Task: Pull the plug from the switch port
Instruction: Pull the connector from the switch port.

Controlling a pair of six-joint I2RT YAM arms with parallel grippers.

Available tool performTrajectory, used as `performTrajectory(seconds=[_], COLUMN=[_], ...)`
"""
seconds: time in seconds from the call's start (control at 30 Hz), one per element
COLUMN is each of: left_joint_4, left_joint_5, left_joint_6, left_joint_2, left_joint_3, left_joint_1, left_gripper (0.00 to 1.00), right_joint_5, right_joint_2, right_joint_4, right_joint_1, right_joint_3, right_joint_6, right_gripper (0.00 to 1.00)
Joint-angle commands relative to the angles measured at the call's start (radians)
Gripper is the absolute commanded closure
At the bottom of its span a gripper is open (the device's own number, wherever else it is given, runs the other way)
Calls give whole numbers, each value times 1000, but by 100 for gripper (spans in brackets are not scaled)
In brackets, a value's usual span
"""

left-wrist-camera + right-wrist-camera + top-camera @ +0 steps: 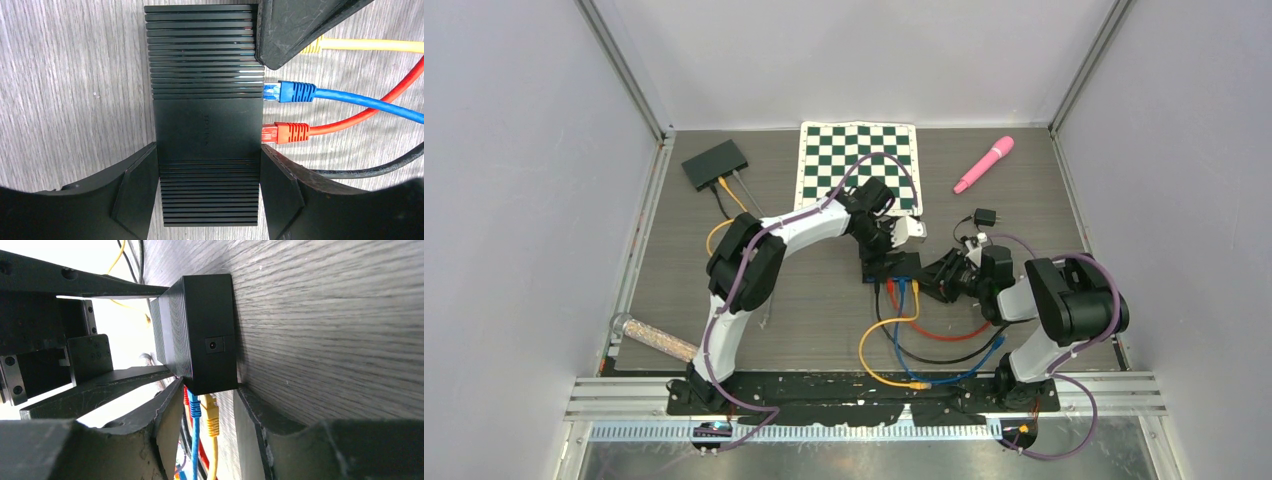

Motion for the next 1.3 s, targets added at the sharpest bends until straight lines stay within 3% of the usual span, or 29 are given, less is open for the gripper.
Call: performTrajectory(seconds=[0.0, 0.3, 0.53, 0.67, 0.87, 0.97, 1.17, 1.27], left_joint_4=[-41, -38, -28, -28, -27, -28, -27, -2], left_joint_5=[70, 67, 62, 59, 57, 55, 48, 17], left_joint_6=[-25, -28, -34, -33, -35, -36, -34, -44], left_joint_2=[4, 3, 0, -1, 0, -1, 0, -11], left_joint_3=[17, 15, 8, 7, 8, 8, 5, -15], left_joint_1=[-15, -16, -16, -18, -18, -18, -21, -29], left_gripper=[36, 37, 37, 37, 37, 37, 37, 33], right_joint_5=[1, -54, -39, -44, -82, -69, -33, -16], right_joint_2=[-29, -63, -17, 34, 77, 81, 95, 94], right_joint_4=[-86, -31, 40, 135, 239, 226, 158, 90], right_joint_1=[-10, -16, -21, -25, -27, -28, -27, -27], right_joint_3=[1, -21, -35, -34, -56, -69, -28, 4], right_joint_6=[-94, -98, -54, 16, 47, 27, 26, 23], right_gripper=[54, 53, 73, 77, 66, 80, 93, 94])
